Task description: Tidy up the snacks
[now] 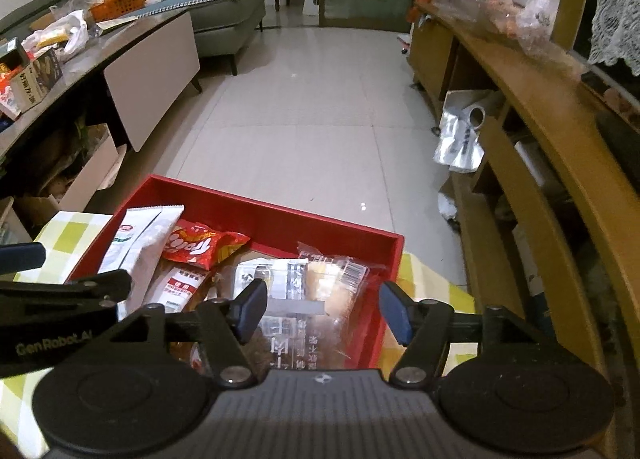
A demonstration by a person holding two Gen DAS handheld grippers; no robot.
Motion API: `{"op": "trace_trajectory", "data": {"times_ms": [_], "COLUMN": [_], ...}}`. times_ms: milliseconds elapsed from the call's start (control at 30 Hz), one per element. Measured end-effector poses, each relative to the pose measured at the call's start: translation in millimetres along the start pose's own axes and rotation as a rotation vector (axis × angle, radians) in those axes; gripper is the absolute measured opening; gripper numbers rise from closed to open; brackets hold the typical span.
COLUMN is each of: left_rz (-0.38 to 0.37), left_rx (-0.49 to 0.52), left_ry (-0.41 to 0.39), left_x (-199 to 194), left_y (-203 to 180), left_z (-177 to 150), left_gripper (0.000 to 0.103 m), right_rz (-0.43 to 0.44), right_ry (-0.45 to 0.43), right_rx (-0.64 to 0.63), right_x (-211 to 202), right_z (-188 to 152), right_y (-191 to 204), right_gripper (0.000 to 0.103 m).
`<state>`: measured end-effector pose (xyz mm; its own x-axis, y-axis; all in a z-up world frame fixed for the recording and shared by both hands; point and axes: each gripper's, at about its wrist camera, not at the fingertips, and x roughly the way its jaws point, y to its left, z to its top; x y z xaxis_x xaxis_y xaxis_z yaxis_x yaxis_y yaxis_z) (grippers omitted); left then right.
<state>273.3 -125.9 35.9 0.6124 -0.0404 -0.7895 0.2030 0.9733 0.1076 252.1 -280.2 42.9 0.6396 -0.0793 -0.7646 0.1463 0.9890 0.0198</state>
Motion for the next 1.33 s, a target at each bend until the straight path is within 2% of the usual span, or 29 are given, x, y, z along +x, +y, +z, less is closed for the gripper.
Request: {"op": "trace_trajectory", "data": {"times_ms": [200,400,667,1333], "left_rz": [-0.011,-0.037,-0.018,0.002], "left_rx": [-0.054,-0.052,-0.038,-0.035], "left_ry": [-0.008,-0.014,-0.038,-0.077], "left_x": [-20.3,-40.2,-58.1,-73.0], "left_y": [13.9,17.7,21.0,22.5], "left_z": [-12.4,-30.5,-45.0,-54.4], "left_gripper": [0.087,0.090,0.092,0.092], "right_rz": [-0.017,0.017,0.042,0.050], "right_ry": [-0.007,-0.024,-0.033,-0.044], "right_rx": [0.000,0.010,-0.012,-0.022], "right_x": [-22.4,-45.6,-67.0,-78.0], "right_z": [-11.5,-22.7,-34.2,-41.1], "right_y": [2.2,10.5,19.2,22.4], "right_gripper": [0.071,0.071,0.072,0.073]}}
